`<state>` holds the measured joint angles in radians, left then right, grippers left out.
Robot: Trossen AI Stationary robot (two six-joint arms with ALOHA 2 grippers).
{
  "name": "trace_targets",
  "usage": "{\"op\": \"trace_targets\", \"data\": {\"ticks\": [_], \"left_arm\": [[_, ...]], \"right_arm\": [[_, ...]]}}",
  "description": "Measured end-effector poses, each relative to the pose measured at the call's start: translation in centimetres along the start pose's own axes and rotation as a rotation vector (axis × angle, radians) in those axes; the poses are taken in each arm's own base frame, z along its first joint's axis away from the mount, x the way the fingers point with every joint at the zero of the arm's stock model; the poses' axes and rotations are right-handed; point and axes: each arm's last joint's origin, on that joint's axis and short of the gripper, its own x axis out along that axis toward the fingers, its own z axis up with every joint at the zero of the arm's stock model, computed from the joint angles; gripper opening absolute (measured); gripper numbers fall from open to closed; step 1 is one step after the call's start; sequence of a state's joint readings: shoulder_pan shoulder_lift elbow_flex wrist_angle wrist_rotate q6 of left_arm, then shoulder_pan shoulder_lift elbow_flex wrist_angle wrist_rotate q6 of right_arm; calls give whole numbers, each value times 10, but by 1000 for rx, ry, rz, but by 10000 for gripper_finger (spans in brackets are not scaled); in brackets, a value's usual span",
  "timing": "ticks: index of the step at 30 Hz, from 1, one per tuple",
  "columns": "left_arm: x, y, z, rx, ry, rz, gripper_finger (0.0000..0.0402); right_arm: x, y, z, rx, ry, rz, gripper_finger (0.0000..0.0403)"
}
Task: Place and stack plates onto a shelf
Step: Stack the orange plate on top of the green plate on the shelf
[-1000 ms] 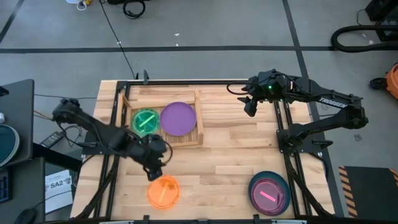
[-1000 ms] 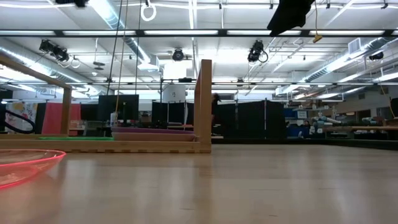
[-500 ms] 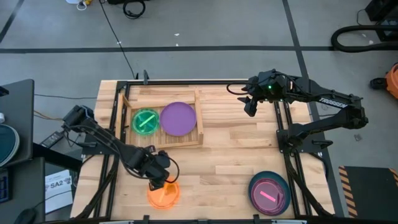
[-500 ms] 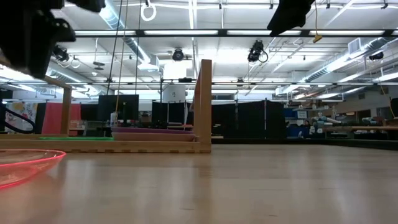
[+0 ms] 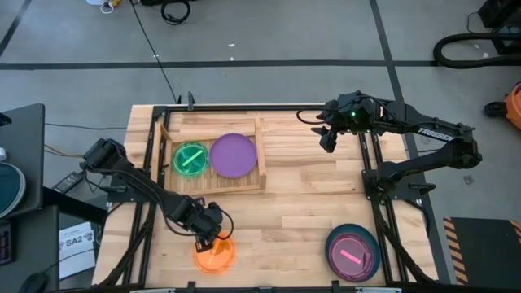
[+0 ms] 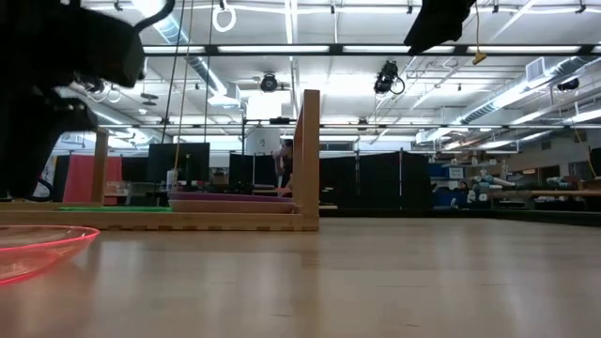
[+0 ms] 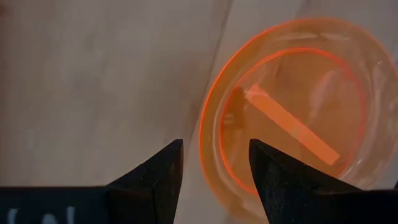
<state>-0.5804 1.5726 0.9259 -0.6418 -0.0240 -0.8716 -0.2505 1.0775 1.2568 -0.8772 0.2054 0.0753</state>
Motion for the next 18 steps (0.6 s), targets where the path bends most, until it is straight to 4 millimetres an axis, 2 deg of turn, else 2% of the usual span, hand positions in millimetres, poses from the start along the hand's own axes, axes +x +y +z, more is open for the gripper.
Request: {"op": "trace_targets", "data": {"ticks": [6, 18], "left_arm": [[15, 8, -7, -10, -10, -30, 189], [27, 14, -13, -43, -42, -70, 189]], "right_arm": [[0, 0, 0, 0, 2, 0, 226], [0, 0, 0, 0, 2, 0, 226]]}}
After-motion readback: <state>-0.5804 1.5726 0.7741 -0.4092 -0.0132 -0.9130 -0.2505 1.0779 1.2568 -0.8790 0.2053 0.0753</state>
